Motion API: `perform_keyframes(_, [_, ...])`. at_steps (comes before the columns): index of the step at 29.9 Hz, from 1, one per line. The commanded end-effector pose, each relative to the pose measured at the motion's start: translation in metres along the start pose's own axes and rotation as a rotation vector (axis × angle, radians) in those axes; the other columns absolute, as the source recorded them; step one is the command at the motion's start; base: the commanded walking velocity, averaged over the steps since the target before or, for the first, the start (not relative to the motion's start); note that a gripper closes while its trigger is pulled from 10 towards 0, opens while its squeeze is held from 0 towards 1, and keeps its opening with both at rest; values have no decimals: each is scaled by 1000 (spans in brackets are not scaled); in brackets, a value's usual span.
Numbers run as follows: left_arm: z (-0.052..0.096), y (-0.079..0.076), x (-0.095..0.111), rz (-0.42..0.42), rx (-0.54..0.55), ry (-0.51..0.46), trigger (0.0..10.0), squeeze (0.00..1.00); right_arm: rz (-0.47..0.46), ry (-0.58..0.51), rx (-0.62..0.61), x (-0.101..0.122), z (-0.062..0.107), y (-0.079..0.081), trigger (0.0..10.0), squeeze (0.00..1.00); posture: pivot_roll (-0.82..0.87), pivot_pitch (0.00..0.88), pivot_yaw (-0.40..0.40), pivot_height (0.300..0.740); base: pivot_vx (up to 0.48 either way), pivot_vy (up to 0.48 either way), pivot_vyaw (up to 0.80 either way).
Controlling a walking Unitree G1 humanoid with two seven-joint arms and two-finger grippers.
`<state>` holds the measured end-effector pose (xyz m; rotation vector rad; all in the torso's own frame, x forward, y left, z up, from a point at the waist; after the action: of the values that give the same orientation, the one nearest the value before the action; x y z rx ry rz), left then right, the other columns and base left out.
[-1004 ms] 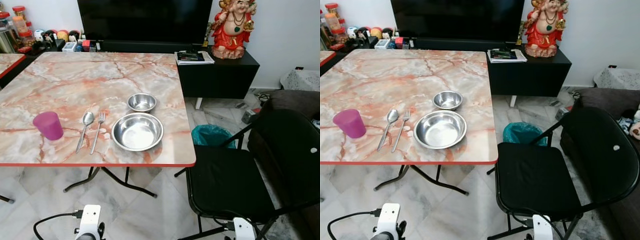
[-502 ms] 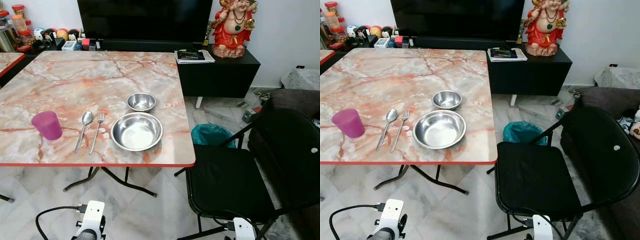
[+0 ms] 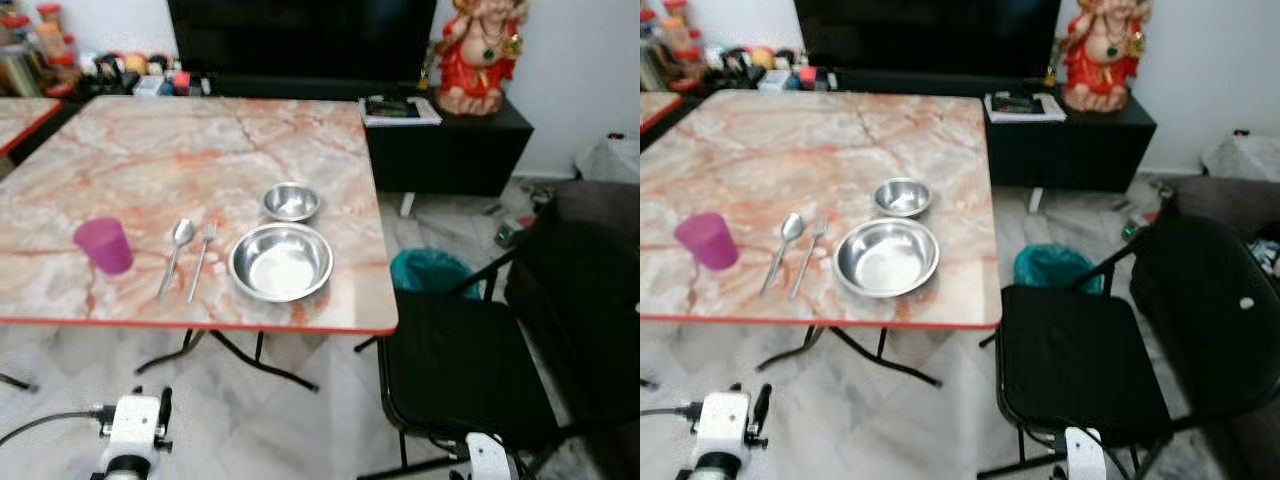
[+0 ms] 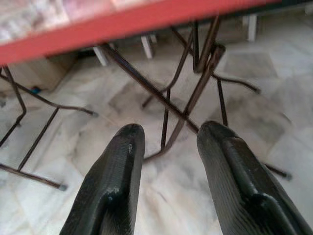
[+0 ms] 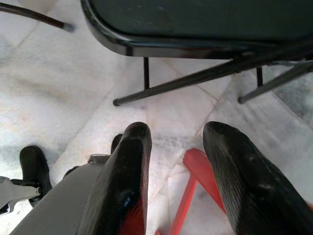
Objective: Setting the table
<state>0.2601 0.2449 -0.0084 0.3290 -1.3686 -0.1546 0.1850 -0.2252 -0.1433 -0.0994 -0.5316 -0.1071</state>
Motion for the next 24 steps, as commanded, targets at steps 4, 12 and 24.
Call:
perform_keyframes(4, [3, -9, -1, 47, -40, 20, 10000, 0, -2, -6, -3, 0, 0, -1, 10000, 0, 51, 0, -29, 740, 0, 0, 0])
perform_keyframes(12, [-6, 18, 42, 98, -14, -91, 10000, 0, 4, -6, -1, 1, 0, -1, 10000, 0, 63, 0, -37, 740, 0, 0, 0])
perform_keyframes(24, [-63, 32, 123, 265, -20, -183, 10000, 0, -3, -12, -4, 4, 0, -1, 10000, 0, 55, 0, -28, 740, 0, 0, 0])
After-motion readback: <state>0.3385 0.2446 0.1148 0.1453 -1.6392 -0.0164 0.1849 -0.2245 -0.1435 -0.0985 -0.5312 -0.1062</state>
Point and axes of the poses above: a point about 5 cm out from each wrist's last joint towards the gripper, its own z axis pointing back from the gripper into the wrist, its own x axis along the axis of the wrist's last joint, y = z × x, the point moved 6 cm from there along -z, pointing out of the wrist towards the gripper, and after that the axes turned 2 degrees about -z, right-handed, at the moved point
